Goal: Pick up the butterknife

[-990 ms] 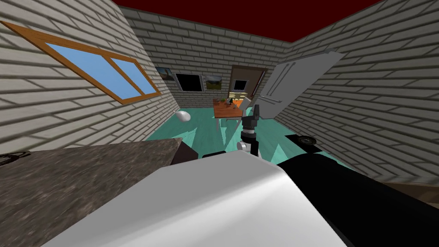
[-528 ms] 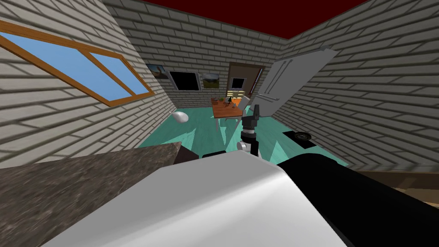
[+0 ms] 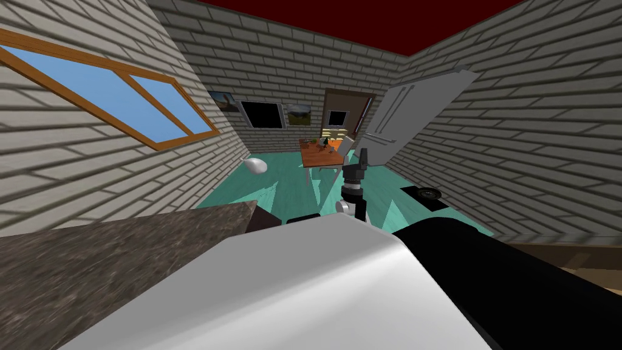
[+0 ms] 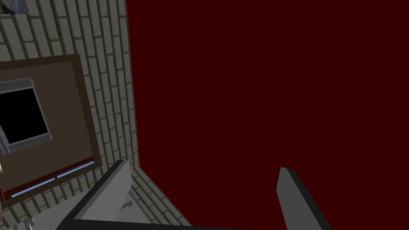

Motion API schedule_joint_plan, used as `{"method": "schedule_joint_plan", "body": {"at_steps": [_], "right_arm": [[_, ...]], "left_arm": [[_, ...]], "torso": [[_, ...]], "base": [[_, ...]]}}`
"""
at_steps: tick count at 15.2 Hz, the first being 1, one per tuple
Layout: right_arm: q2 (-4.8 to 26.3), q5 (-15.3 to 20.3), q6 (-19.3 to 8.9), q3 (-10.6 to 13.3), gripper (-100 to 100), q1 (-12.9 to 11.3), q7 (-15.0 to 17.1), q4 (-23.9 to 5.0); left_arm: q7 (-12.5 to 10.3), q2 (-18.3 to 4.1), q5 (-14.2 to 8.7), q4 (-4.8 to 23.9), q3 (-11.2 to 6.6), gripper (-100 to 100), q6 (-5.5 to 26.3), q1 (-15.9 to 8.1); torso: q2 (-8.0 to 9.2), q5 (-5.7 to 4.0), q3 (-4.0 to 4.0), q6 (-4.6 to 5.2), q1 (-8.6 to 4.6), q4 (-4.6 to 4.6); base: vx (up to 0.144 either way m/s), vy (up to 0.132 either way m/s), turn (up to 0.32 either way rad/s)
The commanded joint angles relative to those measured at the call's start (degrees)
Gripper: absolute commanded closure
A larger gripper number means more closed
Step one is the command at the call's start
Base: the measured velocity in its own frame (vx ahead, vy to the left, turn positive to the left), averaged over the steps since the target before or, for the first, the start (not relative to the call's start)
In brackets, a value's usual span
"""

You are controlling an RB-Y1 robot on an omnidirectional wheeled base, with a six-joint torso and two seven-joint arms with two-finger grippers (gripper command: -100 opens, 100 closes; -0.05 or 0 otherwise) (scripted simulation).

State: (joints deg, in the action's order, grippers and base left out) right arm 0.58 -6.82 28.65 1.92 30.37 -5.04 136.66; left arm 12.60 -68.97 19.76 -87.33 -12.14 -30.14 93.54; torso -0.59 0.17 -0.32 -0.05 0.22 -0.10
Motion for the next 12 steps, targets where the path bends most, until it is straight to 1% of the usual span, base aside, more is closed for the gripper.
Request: {"method": "schedule_joint_plan", "body": {"at_steps": [1,2,5,7,10,12], "right_arm": [[0.00,0.00,0.00,0.00,0,0.00,0.00,0.00],[0.00,0.00,0.00,0.00,0,0.00,0.00,0.00],[0.00,0.00,0.00,0.00,0,0.00,0.00,0.00],[0.00,0.00,0.00,0.00,0,-0.01,0.00,0.00],[0.00,0.00,0.00,0.00,0,-0.01,0.00,0.00],[0.00,0.00,0.00,0.00,0,-0.01,0.00,0.00]], "left_arm": [[0.00,0.00,0.00,0.00,0.00,100,0.00,0.00],[0.86,-0.11,0.53,-0.06,0.97,-100,-0.34,1.81],[1.89,-0.14,1.18,-0.06,2.05,-100,-0.65,3.61],[3.42,-0.17,2.20,0.04,3.29,-100,-1.16,6.10],[4.59,-0.34,3.08,-0.17,3.82,-100,-1.71,8.00],[5.36,-0.70,3.80,-0.57,3.44,-100,-2.26,9.15]], "torso": [[0.00,0.00,0.00,0.00,0.00,0.00],[0.01,0.01,0.01,0.00,-0.01,0.00],[0.16,0.01,0.09,-0.02,0.03,0.03],[0.21,0.01,0.12,-0.03,0.04,0.04],[0.23,0.02,0.13,-0.02,0.05,0.05],[0.21,0.01,0.12,-0.01,0.00,0.05]], "base": [[0.024,0.017,0.003],[0.003,0.019,0.007],[-0.009,0.033,0.019],[-0.017,0.037,0.017],[-0.012,0.031,0.010],[-0.012,0.014,-0.004]]}}
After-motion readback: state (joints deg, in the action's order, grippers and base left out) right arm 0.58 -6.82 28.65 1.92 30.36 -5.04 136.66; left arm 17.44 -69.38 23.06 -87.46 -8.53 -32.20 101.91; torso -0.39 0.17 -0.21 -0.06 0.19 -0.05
